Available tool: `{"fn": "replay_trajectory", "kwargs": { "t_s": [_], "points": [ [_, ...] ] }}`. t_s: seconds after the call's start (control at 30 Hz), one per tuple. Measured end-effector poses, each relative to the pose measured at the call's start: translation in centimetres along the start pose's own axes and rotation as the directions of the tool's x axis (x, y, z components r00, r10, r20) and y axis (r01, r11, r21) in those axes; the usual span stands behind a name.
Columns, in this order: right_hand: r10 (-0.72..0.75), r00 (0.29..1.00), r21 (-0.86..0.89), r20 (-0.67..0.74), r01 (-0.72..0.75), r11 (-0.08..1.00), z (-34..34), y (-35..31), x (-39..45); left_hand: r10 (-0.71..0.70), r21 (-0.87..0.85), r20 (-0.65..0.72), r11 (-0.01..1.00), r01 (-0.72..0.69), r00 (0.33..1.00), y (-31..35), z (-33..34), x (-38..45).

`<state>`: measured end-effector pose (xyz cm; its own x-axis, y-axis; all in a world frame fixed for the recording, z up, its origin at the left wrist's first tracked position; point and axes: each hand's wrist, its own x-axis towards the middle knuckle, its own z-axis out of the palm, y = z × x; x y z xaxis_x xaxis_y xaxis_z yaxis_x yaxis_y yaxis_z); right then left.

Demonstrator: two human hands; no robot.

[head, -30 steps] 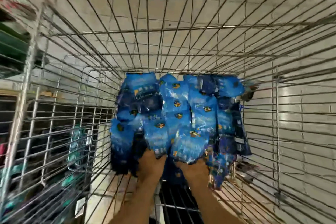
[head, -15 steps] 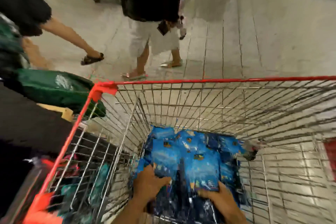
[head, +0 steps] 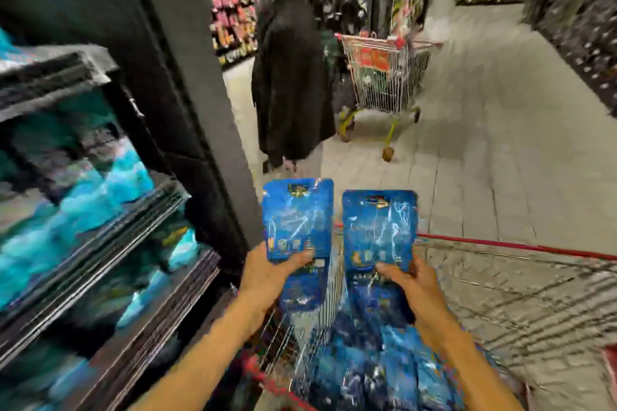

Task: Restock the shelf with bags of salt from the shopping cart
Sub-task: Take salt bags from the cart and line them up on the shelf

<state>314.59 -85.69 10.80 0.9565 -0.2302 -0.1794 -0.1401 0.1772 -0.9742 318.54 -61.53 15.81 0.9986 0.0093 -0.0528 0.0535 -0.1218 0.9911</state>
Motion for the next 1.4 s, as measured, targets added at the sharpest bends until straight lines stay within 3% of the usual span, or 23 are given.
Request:
{"fn": "replay_trajectory", "kwargs": {
  "t_s": [0.2, 0.37, 0.43, 0.73, 0.9, 1.13, 1.23, 1.4],
  "points": [
    [-0.290, 0.904, 0.169, 0.315, 0.247, 0.954, 11.7, -11.3, -3.9, 0.242, -0.037, -0.210, 0.966, -0.255, 0.947, 10.1, -9.4, -5.7],
    [-0.424, 0.748, 0.299, 0.511, 0.308, 0.903, 21.1, -17.6, -7.5, 0.355, 0.047, -0.428, 0.927, -0.372, 0.831, 17.2, -18.3, -11.8],
    [-0.463, 0.676, 0.340, 0.574, 0.318, 0.885, 25.0, -19.6, -8.9, 0.396, 0.111, -0.529, 0.909, -0.402, 0.751, 19.2, -22.0, -14.4],
    [-0.502, 0.312, 0.454, 0.806, 0.217, 0.864, 44.8, -25.9, -18.9, 0.472, 0.316, -0.770, 0.866, -0.387, 0.428, 26.0, -37.5, -25.7],
    [-0.403, 0.190, 0.394, 0.895, 0.085, 0.915, 57.2, -27.0, -27.7, 0.422, 0.344, -0.863, 0.893, -0.289, 0.277, 28.3, -47.5, -32.5],
    [-0.159, 0.168, 0.160, 0.973, 0.011, 0.987, 73.0, -25.7, -38.3, 0.219, 0.170, -0.959, 0.952, -0.255, 0.178, 27.0, -63.4, -41.3],
    [-0.082, 0.177, 0.083, 0.981, -0.001, 0.997, 79.1, -24.8, -41.9, 0.136, 0.087, -0.973, 0.965, -0.249, 0.189, 25.7, -69.3, -43.0],
    [-0.036, 0.205, 0.026, 0.978, 0.054, 0.998, 86.7, -22.4, -45.4, 0.144, 0.097, -0.967, 0.971, -0.219, 0.211, 23.6, -75.7, -42.9]
  ]
}}
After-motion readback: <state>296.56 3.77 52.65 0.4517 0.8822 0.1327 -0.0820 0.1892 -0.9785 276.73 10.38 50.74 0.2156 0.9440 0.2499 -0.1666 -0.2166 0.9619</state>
